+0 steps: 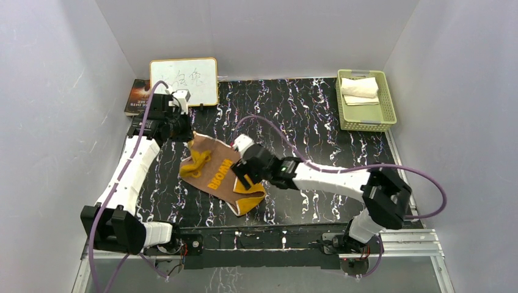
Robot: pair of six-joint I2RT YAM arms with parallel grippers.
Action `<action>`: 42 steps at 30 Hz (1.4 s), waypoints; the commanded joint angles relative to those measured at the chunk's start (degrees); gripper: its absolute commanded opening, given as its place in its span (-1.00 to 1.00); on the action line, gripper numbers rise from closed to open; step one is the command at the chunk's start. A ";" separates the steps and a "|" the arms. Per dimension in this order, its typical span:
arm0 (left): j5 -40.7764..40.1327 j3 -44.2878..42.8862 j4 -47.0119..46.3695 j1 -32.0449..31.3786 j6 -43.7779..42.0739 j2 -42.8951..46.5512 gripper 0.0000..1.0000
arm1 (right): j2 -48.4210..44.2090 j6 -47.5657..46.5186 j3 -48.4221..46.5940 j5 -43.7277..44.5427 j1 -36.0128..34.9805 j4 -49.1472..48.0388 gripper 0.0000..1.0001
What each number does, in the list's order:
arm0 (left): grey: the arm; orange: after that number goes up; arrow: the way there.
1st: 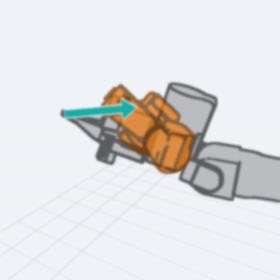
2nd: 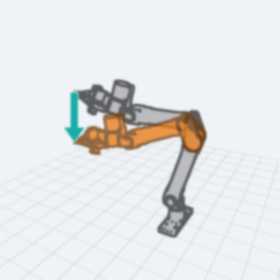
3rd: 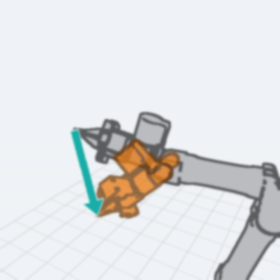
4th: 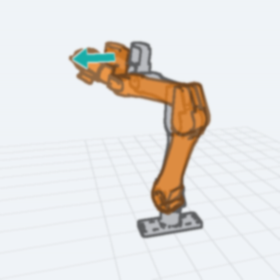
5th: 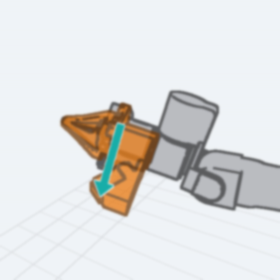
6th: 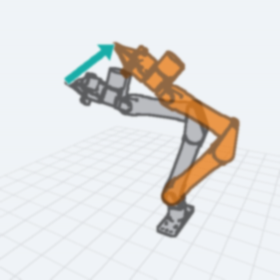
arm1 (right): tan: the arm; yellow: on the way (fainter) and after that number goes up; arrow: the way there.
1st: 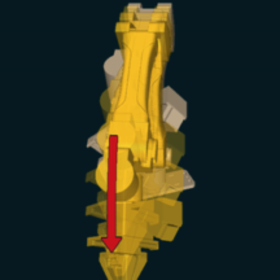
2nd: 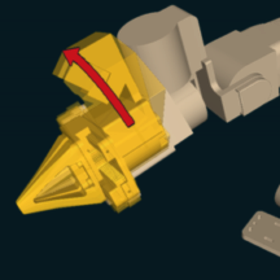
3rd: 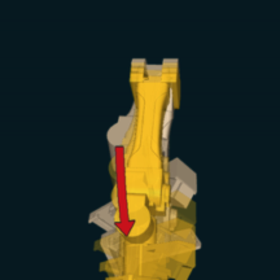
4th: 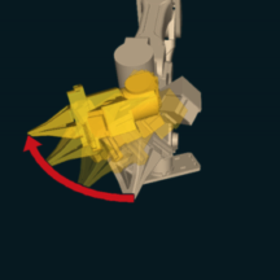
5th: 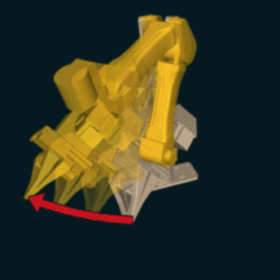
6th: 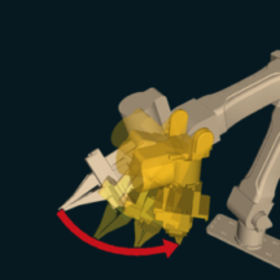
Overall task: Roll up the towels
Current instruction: Flatten out the towel at the center of the board.
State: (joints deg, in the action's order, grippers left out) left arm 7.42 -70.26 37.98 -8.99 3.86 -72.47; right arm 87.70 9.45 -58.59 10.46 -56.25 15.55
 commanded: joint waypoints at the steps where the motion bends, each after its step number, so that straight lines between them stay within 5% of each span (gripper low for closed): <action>1: 3.55 0.16 5.49 5.64 2.50 -2.47 -1.00 | 4.79 -4.08 -4.80 4.86 -5.96 -3.46 0.36; 15: 10.55 3.66 2.83 7.89 4.08 -1.19 -1.00 | 17.87 -4.70 -10.19 2.17 -9.19 -7.58 0.02; 31: 10.18 3.05 2.90 8.01 3.94 -2.42 -1.00 | 20.90 -2.51 -8.22 -2.29 -9.23 -7.42 -0.21; 34: 9.60 2.26 2.92 8.10 4.10 -3.02 -1.00 | 20.93 -1.31 -6.55 -2.78 -8.50 -7.80 -0.44; 37: 9.26 0.44 3.11 8.61 4.22 -4.29 -1.00 | 18.42 0.54 -5.31 -4.18 -5.80 -7.42 -0.96; 42: 9.58 -7.22 4.58 9.63 4.75 -8.75 -1.00 | 6.19 -0.42 -5.64 -1.73 -0.58 -2.86 -1.00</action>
State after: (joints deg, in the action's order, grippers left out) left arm 16.56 -70.54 41.21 -0.45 7.77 -78.83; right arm 105.49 9.02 -63.83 6.87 -61.10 10.15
